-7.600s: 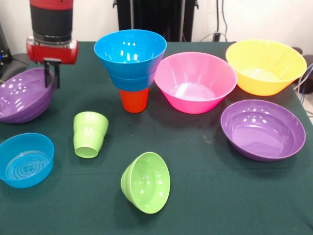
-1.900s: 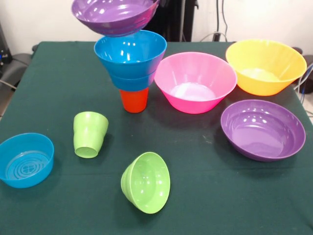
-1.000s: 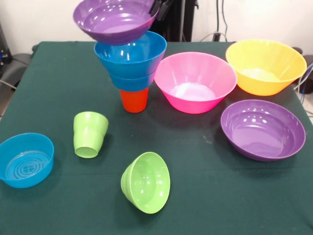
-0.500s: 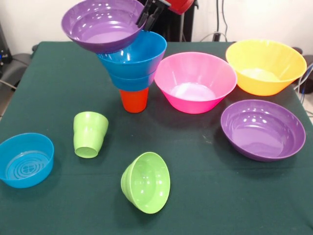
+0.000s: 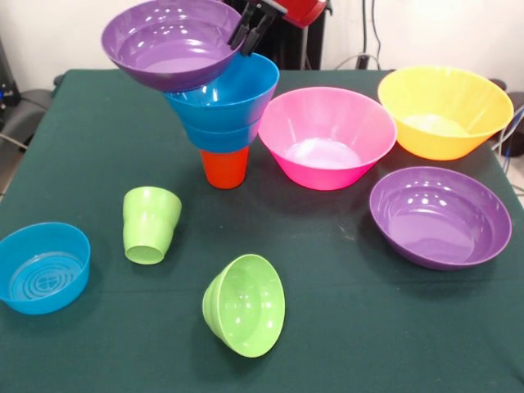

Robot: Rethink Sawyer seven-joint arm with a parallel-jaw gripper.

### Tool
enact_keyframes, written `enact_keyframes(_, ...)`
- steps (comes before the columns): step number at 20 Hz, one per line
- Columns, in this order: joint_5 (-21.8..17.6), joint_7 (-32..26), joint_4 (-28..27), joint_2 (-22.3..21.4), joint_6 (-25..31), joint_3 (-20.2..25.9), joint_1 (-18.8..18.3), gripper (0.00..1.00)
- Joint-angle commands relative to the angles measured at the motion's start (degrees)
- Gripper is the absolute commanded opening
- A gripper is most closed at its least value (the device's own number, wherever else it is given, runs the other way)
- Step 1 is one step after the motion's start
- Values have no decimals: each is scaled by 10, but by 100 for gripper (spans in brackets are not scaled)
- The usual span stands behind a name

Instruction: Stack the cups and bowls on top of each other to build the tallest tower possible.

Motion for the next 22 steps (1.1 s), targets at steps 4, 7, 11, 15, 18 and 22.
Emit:
enact_keyframes(4,21,118,-29,28,-15,2,28,0)
enact_keyframes(7,27,122,-34,35,-16,-3,34,0)
enact_keyframes(11,35,128,-37,44,-21,-9,40,0)
enact_keyframes(15,42,130,-39,50,-27,-15,48,0)
enact_keyframes(18,48,128,-38,52,-35,-20,51,0)
enact_keyframes(22,57,130,-34,55,-45,-26,56,0)
